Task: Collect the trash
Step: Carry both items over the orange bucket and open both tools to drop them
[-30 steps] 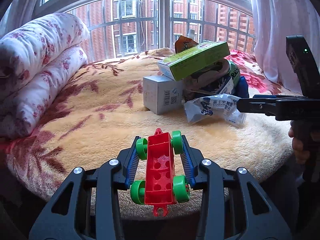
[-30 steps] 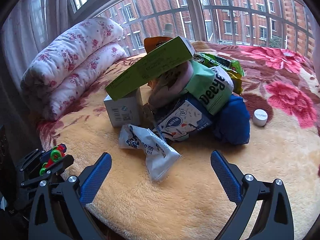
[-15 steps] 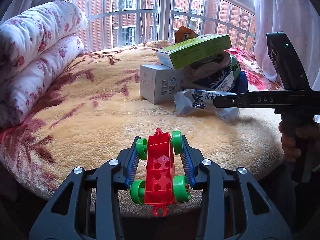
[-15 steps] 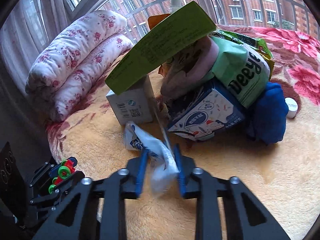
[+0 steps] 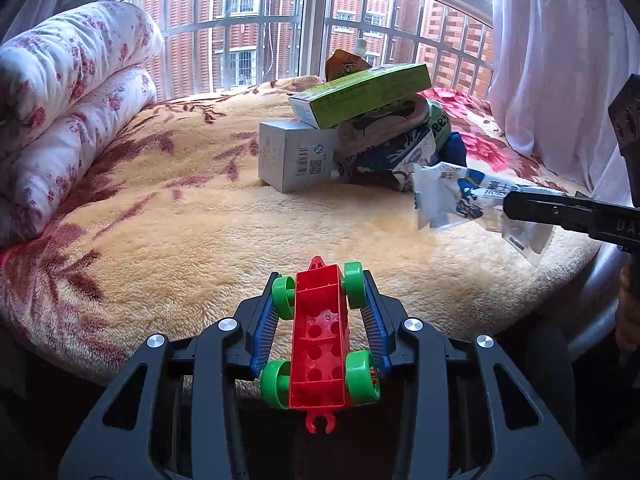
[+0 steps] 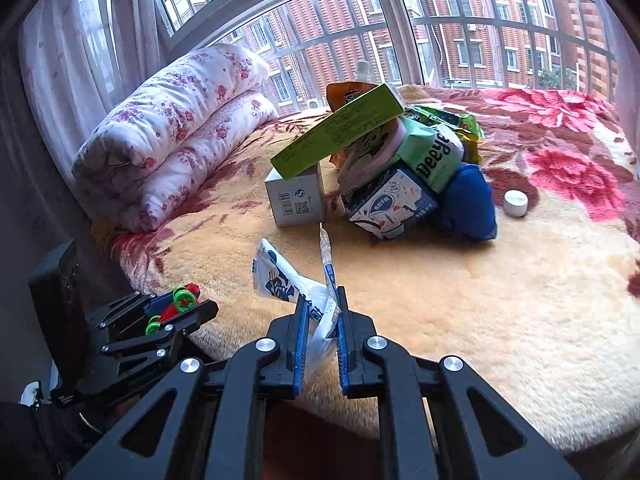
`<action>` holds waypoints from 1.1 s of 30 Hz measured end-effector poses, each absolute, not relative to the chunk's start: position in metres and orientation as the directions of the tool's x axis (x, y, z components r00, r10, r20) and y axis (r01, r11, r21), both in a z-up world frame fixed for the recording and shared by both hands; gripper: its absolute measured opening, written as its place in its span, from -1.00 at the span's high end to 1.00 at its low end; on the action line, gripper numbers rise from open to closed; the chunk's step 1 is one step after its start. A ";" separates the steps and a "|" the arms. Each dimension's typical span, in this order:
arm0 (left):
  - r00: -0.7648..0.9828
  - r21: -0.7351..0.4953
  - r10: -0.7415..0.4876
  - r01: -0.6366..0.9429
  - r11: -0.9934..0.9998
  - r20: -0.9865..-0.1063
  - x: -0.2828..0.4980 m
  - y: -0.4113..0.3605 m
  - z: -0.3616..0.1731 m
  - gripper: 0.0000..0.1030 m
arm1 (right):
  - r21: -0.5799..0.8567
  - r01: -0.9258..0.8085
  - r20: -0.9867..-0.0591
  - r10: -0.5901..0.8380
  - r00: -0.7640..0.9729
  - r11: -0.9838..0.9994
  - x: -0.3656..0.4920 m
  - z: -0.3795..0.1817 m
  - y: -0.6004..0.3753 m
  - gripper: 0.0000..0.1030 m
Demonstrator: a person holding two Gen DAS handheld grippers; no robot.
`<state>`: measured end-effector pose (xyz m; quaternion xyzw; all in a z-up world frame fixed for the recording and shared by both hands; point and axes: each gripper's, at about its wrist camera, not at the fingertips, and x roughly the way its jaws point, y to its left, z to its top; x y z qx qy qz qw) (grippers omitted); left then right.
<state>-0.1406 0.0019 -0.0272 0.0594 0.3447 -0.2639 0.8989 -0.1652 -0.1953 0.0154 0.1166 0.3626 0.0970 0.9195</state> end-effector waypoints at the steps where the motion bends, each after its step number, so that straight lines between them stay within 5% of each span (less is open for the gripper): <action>1: 0.622 -0.071 -0.434 0.520 0.851 -0.651 -0.144 0.001 -0.027 0.26 | 0.279 -0.092 -0.646 0.258 0.718 0.956 -0.175 0.016 -0.195 0.76; 16: 0.482 -0.057 -0.414 0.596 0.801 -0.772 -0.201 0.000 -0.051 0.26 | 0.165 -0.132 -0.778 0.211 0.592 0.978 -0.291 -0.014 -0.168 0.75; 33: 0.108 -0.071 -0.163 0.584 0.809 -0.981 -0.183 -0.021 -0.177 0.26 | 0.188 -0.118 -0.929 0.215 0.301 0.975 -0.244 -0.133 -0.141 0.75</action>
